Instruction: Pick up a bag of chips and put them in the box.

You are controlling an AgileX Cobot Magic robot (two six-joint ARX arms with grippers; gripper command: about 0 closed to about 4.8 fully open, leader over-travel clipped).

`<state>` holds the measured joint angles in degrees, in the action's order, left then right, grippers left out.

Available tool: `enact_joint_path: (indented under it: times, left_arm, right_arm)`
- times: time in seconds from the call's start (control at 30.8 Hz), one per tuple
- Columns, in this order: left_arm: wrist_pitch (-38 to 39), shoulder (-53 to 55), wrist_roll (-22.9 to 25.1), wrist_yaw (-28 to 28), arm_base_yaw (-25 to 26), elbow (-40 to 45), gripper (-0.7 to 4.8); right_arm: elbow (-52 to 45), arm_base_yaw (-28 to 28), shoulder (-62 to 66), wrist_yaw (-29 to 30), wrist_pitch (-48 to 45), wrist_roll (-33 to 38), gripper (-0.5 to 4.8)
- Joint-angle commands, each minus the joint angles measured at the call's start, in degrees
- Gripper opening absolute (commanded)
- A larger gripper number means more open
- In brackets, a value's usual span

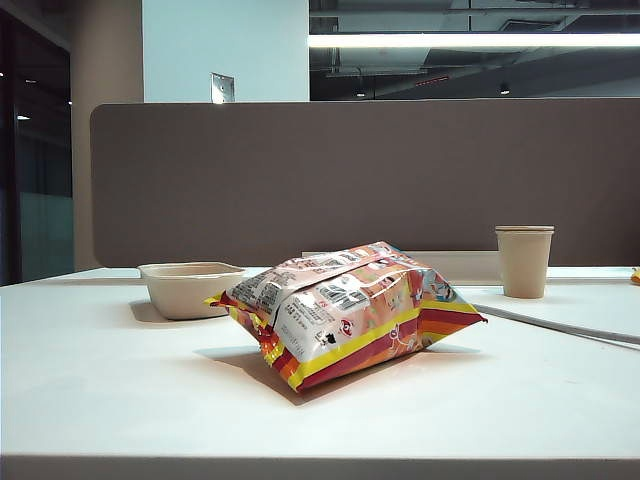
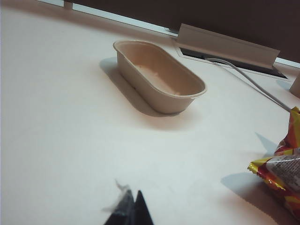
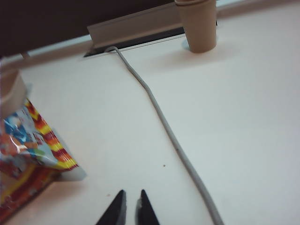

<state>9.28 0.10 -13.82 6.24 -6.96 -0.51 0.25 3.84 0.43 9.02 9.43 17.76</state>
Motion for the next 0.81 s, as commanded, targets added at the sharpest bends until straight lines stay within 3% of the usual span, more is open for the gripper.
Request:
enact_joint_path:
  times: [0.03, 0.2, 0.33, 0.65, 0.81]
  left_arm:
    - [0.4, 0.0, -0.9, 0.5, 0.0, 0.0, -0.04]
    - [-1.2, 0.0, -4.2, 0.7, 0.0, -0.2, -0.04]
    - [-3.7, 0.0, -3.0, 3.7, 0.0, -0.7, -0.01]
    - [4.5, 0.0, -2.9, 2.9, 0.0, -11.6, -0.01]
    - [9.1, 0.4, -3.1, 6.9, 0.0, -18.2, -0.01]
  right_arm:
    - [-0.1, 0.0, 0.0, 0.5, -1.7, 9.6, 0.41]
    - [-0.1, 0.0, 0.0, 8.4, -5.4, 14.7, 0.44]
    - [0.4, 0.2, 0.0, 13.4, -8.2, 18.6, 0.45]
    - [8.1, 0.2, 1.0, 11.5, 0.8, 23.2, 0.53]
    - [14.4, 0.3, 5.1, 11.5, 8.2, 24.1, 0.61]
